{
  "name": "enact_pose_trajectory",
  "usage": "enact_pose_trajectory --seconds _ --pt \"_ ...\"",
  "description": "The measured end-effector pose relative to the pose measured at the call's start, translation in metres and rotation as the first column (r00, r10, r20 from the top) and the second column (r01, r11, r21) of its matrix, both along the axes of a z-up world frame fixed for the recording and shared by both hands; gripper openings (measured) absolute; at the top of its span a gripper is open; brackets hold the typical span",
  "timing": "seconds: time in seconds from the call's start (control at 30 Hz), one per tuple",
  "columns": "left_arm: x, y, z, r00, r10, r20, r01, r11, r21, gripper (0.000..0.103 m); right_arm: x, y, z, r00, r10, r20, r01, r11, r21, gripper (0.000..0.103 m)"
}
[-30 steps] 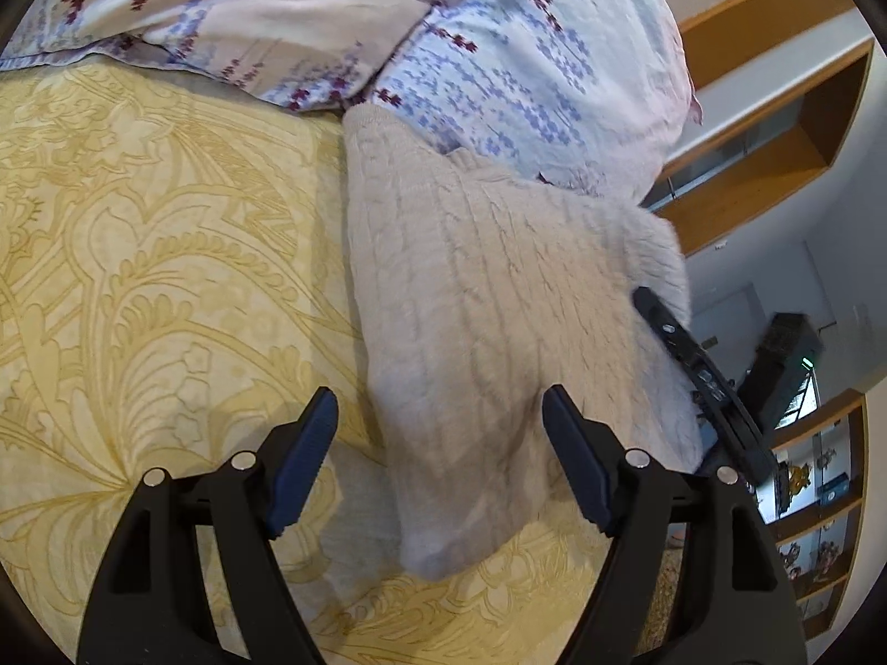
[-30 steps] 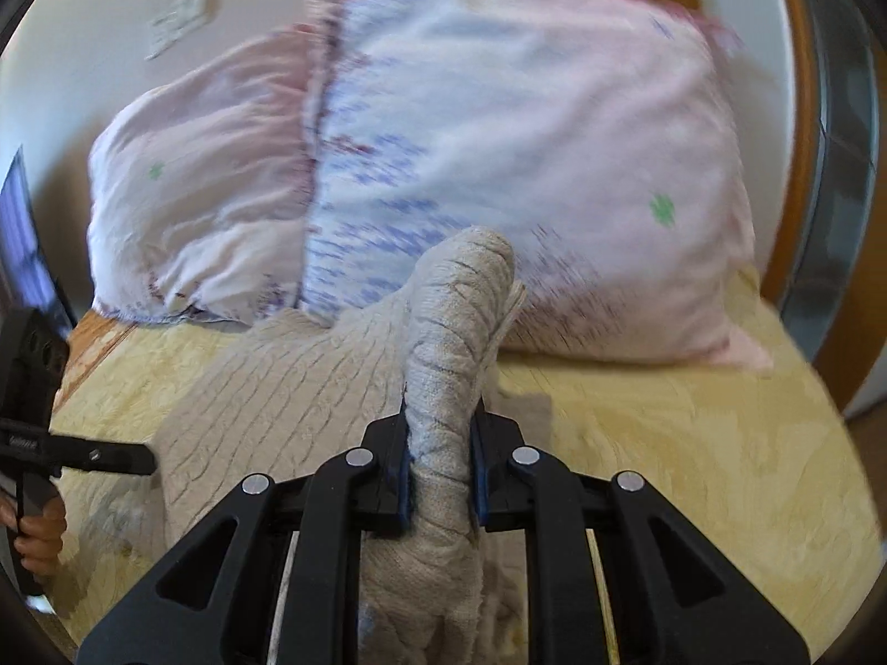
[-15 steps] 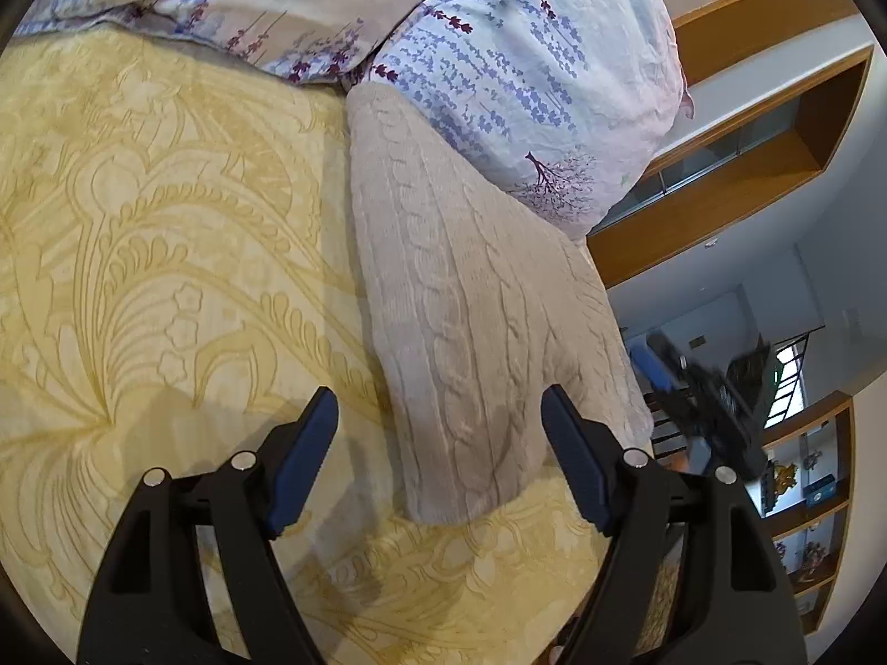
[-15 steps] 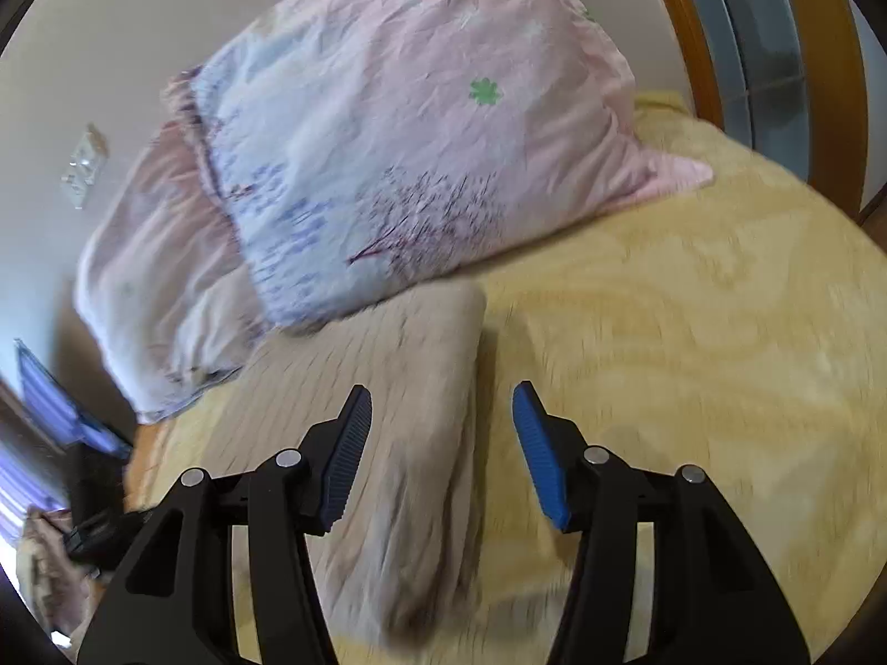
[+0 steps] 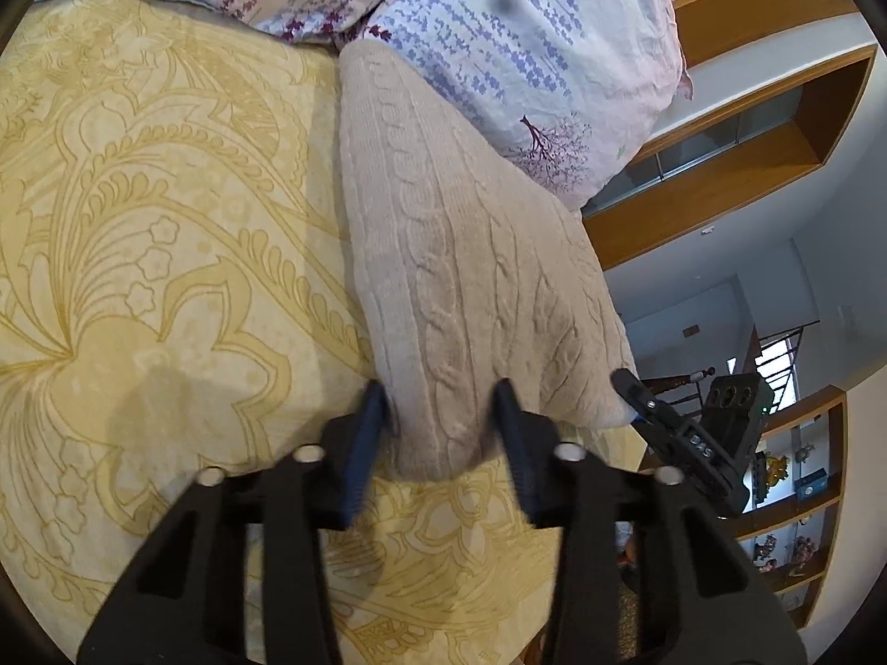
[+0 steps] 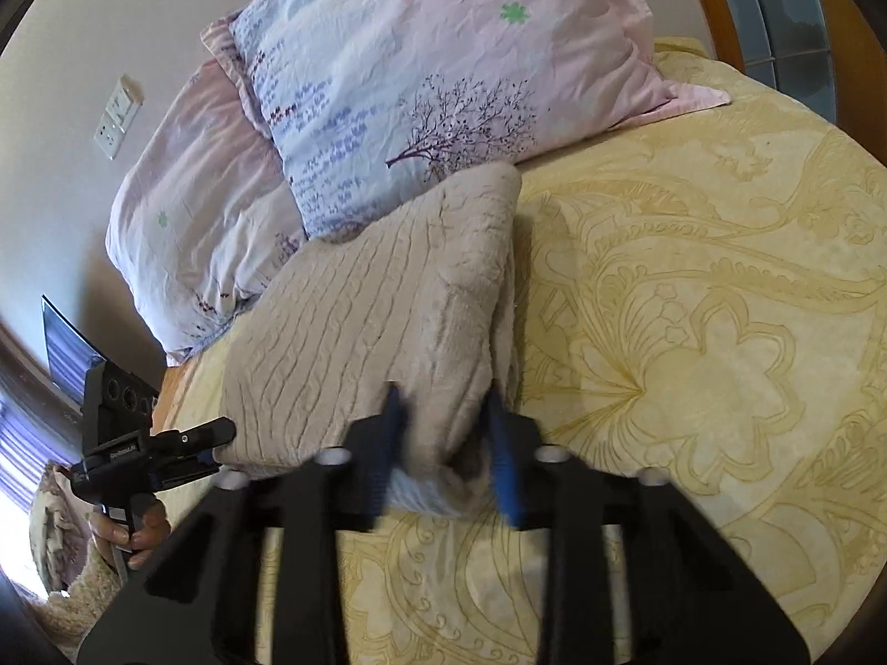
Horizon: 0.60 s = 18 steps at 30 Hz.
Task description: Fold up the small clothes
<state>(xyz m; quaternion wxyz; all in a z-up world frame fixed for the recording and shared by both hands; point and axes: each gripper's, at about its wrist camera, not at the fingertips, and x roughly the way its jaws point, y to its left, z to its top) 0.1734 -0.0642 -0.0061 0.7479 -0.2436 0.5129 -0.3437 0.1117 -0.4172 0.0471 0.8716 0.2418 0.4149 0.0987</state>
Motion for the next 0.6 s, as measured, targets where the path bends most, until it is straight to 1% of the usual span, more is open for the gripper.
enact_pose_trajectory --seconds 0.03,0.07,0.13,0.17,0.23,0.27,0.3,0.4,0.43,0.5,0.57,0.6 --pt "-0.001 0.000 0.001 1.000 -0.006 0.005 0.006 1.000 -0.001 0.025 -0.002 0.000 0.004 1.000 -0.003 0.020 0.003 1.000 -0.006 0.012" --pt "-0.001 0.000 0.001 1.000 -0.011 0.010 0.011 1.000 -0.002 0.022 -0.005 0.000 0.010 0.998 -0.016 0.054 0.016 1.000 -0.011 0.011" --pt "-0.003 0.002 0.006 0.999 -0.020 0.030 0.020 1.000 -0.007 0.018 -0.010 -0.003 0.022 0.994 -0.035 0.108 0.036 0.999 -0.013 0.010" --pt "-0.004 0.002 0.007 0.999 -0.022 0.036 0.023 1.000 -0.010 0.017 -0.014 -0.005 0.030 0.989 -0.048 0.139 0.051 0.998 -0.022 0.009" --pt "-0.009 0.003 0.011 0.998 -0.030 0.057 0.031 0.999 -0.013 0.016 -0.018 -0.005 0.034 0.986 -0.058 0.155 0.067 0.996 -0.057 0.009" --pt "-0.012 0.004 0.011 0.997 -0.037 0.066 0.038 0.999 -0.009 0.015 -0.017 -0.005 0.032 0.988 -0.057 0.145 0.069 0.994 -0.080 0.009" --pt "-0.014 0.005 0.011 0.997 -0.042 0.068 0.042 0.999 -0.007 0.015 -0.016 -0.006 0.025 0.992 -0.061 0.114 0.073 0.992 -0.105 0.009" --pt "-0.017 0.006 0.004 0.997 -0.045 0.056 0.045 0.999 0.002 0.014 -0.009 -0.011 -0.008 0.996 -0.087 -0.005 0.085 0.987 -0.138 0.009" --pt "-0.016 0.006 0.001 0.998 -0.043 0.047 0.042 0.999 0.003 0.014 -0.007 -0.012 -0.016 0.995 -0.094 -0.028 0.090 0.988 -0.129 0.009" --pt "-0.016 0.005 -0.004 0.999 -0.038 0.034 0.038 0.999 0.007 0.014 -0.006 -0.015 -0.025 0.993 -0.106 -0.045 0.101 0.990 -0.099 0.009" --pt "-0.016 0.003 -0.004 0.998 -0.040 0.038 0.039 0.999 0.020 0.016 -0.004 -0.018 -0.026 0.993 -0.104 -0.056 0.100 0.992 -0.076 0.010" --pt "-0.016 0.003 -0.002 0.998 -0.040 0.045 0.039 0.999 0.030 0.019 -0.005 -0.019 -0.025 0.993 -0.101 -0.060 0.096 0.993 -0.074 0.012"
